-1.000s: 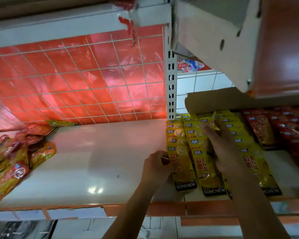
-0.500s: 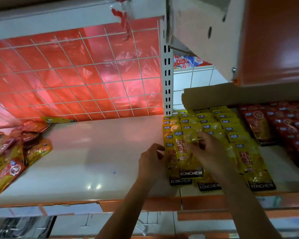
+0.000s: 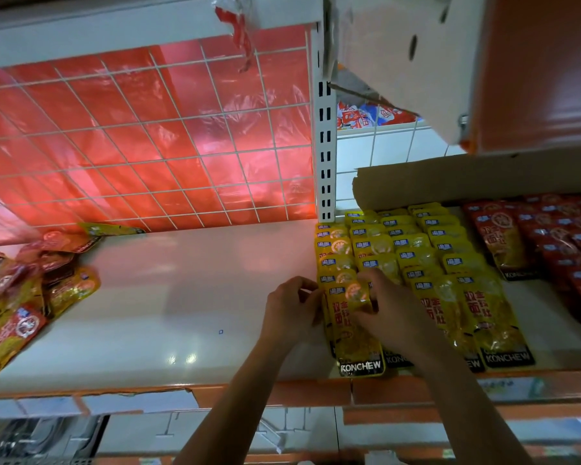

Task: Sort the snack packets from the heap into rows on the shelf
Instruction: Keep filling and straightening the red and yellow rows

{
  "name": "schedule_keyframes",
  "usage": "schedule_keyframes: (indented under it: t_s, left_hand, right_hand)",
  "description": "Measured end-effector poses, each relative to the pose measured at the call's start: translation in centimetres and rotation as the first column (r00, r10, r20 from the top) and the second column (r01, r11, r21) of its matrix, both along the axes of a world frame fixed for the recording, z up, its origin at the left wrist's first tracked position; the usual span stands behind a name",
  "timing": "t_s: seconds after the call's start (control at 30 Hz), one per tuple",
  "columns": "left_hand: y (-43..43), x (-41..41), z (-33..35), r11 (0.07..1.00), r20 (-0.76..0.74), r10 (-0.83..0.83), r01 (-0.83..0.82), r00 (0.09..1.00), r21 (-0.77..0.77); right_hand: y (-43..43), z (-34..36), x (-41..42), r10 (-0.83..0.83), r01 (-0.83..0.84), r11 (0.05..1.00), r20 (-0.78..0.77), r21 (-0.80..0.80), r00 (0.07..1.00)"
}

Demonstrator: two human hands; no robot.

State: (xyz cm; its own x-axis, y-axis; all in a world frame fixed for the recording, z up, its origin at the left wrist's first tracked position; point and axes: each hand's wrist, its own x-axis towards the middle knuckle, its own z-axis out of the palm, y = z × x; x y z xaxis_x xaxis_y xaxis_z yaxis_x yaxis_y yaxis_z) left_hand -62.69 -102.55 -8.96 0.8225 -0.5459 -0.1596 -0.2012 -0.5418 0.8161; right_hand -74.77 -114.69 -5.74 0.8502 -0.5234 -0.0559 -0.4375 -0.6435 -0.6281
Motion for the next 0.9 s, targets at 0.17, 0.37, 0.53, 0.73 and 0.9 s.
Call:
schedule_keyframes:
  t_s: [0.17,0.37,0.53,0.73,0.9]
  left_hand:
    - [0.0,0.0,0.1,1.000,0.003,-0.010,0.010,1.000,0.009]
    - [-0.1,-0.3,0.3,1.000,0.013,0.000,0.000,1.000,0.019]
    - [0.0,-0.8,0.6,0.999,0.027,0.040,-0.040,0.999,0.022]
    - [0.6,-1.6,1.0,0.987,0.221,0.126,-0.143,0.967,0.067]
    - [2.4,-1.8,1.2,0.983,0.454,0.148,-0.183,0.879,0.034]
  right_hand:
    - [0.2,-0.1,0.3,0.018,-0.019,0.998,-0.022,-0.055,1.000]
    - [0.1,-0.6,0.2,0.018,-0.027,0.992,-0.072,-0.126,0.997]
    - [0.0,-0.4,0.4,0.002,-0.004,0.989,-0.015,-0.145,1.000]
    - [0.3,0.2,1.1,0.012,0.002,0.993,0.113,-0.122,0.994]
    - [2.4,0.8,3.5,0.150,-0.110,0.967,0.162,-0.232,0.975]
